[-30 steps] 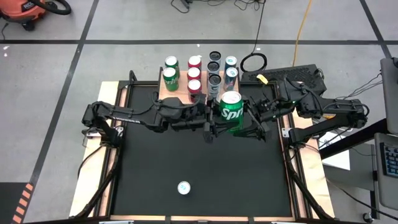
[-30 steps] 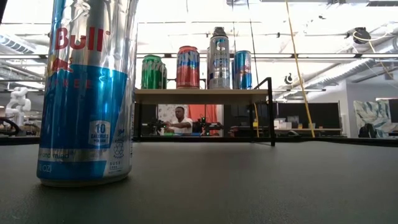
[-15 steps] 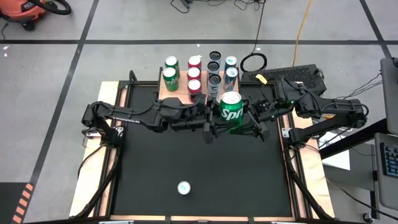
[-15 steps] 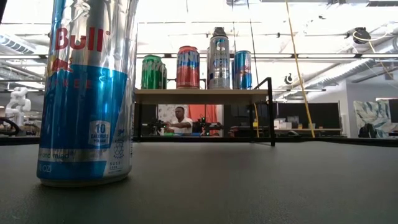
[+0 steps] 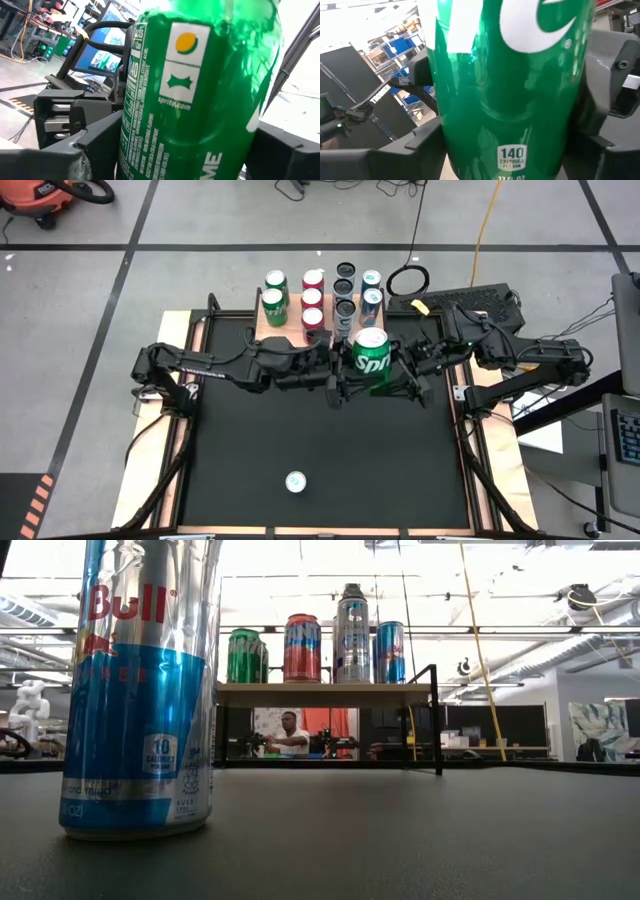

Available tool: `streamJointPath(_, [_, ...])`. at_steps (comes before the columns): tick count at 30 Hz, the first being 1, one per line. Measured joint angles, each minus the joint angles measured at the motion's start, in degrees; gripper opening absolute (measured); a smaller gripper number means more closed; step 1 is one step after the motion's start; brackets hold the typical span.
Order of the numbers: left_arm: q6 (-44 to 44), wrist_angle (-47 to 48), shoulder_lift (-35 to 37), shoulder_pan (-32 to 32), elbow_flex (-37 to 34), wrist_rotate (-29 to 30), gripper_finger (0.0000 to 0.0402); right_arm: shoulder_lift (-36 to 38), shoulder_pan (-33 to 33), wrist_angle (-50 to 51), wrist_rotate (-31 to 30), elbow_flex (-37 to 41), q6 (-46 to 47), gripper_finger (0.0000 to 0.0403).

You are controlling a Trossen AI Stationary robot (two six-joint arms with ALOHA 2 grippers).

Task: Place canned beverage on shelf
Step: Put the green soda can on the shelf aligned with the other green soda can

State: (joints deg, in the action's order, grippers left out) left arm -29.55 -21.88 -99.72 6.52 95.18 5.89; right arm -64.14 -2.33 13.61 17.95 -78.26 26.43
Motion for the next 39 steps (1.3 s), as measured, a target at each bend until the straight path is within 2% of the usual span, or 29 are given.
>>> streamJointPath(8, [-0.2, -0.9, 1.5, 0.0, 0.1, 1.6, 0.0378, 0.0, 0.0, 0.2, 0.1, 0.0, -0.3, 0.0282])
streamJointPath(18, [-0.1, 0.0, 3.7, 0.0, 0.1, 1.9, 0.038, 0.0, 0.0, 0.1, 0.1, 0.0, -0.8, 0.0282])
streamJointPath(32, [-1.7, 11.5, 9.6, -0.5, 0.0, 1.1, 0.038, 0.0, 0.0, 1.7, 0.0, 0.0, -1.2, 0.0282])
streamJointPath(39, [-1.7, 12.1, 9.7, -0.5, 0.0, -1.0, 0.038, 0.0, 0.0, 1.7, -0.1, 0.0, -1.3, 0.0282])
